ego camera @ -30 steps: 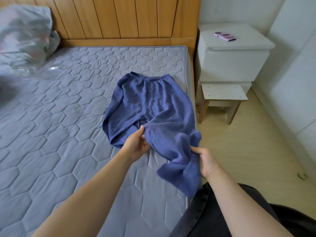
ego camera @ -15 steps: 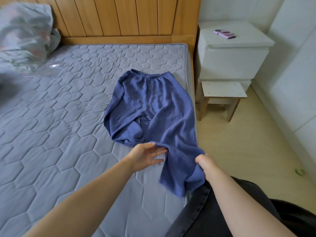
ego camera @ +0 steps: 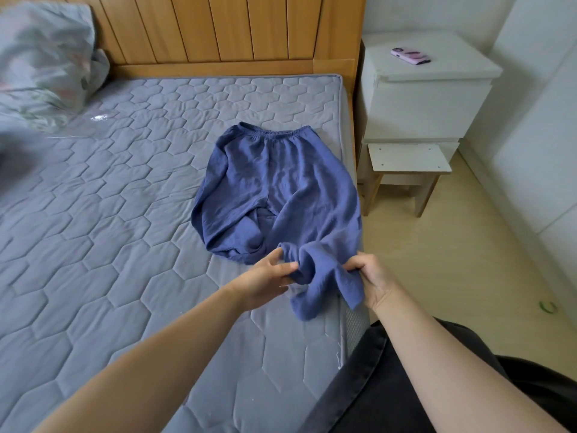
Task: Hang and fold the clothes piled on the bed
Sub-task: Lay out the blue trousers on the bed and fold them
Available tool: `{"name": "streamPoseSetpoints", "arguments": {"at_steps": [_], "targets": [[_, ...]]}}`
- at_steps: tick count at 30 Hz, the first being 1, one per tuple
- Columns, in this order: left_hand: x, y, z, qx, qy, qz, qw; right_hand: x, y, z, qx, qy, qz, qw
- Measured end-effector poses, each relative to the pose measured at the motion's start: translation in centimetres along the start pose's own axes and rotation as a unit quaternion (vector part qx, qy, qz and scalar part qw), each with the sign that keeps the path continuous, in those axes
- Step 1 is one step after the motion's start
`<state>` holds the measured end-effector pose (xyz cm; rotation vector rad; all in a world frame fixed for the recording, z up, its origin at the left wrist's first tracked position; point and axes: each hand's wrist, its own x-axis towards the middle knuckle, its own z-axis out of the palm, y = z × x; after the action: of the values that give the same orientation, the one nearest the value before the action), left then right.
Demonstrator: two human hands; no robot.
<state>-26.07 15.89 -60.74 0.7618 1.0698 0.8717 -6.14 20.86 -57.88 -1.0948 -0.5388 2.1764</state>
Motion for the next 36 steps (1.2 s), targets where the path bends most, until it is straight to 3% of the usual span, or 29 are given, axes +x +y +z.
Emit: {"name": "streamPoseSetpoints", "arguments": {"at_steps": [3,6,8,11,14,17,20,22,24,27,30,31,33,36], "targets": [[0.0,0.6,-0.3,-0.035,0.006,0.063,0.997,-0.8,-0.7,1.6,0.022,-0.008,0.018,1.0],[-0.7,2.2,-0.4,-0.104,0.059,0.068,0.991,-0.8,-1.7,2.7,0.063,0.007,0.03,0.998],[-1.4,2.8,-0.4,-0.1,0.111,0.023,0.989,0.0,-0.9,2.2,0.047,0.055,0.037,0.997],[-2.2,1.8,-1.2,-0.051,0.184,-0.159,0.969,1.6,2.2,-0.4,-0.074,0.175,0.071,0.979],[-3.7,0.2,-1.9,-0.029,0.156,-0.259,0.953,0.9,5.4,-1.8,-0.15,0.148,0.163,0.964],[-4.6,-0.6,-2.4,0.008,0.123,-0.253,0.96,-0.4,6.7,-1.9,-0.24,0.099,0.164,0.952],[-5.5,-0.7,-2.7,0.045,0.054,-0.199,0.977,-0.9,6.4,-1.5,-0.196,0.04,0.173,0.965],[-5.7,-0.8,-3.1,-0.031,0.023,-0.196,0.98,-0.9,6.0,-1.2,-0.184,0.052,0.194,0.962],[-5.9,-1.3,-2.6,-0.041,0.021,-0.239,0.97,-1.6,5.9,-1.0,-0.307,0.065,0.233,0.92],[-6.2,-2.3,-2.1,0.212,0.001,-0.329,0.92,-1.7,6.2,-1.6,-0.518,0.106,0.228,0.817],[-5.6,-1.7,-2.0,0.376,0.034,-0.298,0.877,-0.7,6.0,-2.3,-0.678,0.145,0.144,0.706],[-5.1,-1.4,-2.0,0.385,0.064,-0.282,0.877,-0.2,5.8,-2.4,-0.696,0.159,0.101,0.693],[-3.9,-1.1,-2.2,0.388,0.138,-0.241,0.879,0.9,5.3,-2.6,-0.684,0.202,0.028,0.701],[-1.2,-1.6,-2.9,0.35,0.251,-0.156,0.889,3.1,5.0,-2.9,-0.595,0.255,-0.012,0.762]]}}
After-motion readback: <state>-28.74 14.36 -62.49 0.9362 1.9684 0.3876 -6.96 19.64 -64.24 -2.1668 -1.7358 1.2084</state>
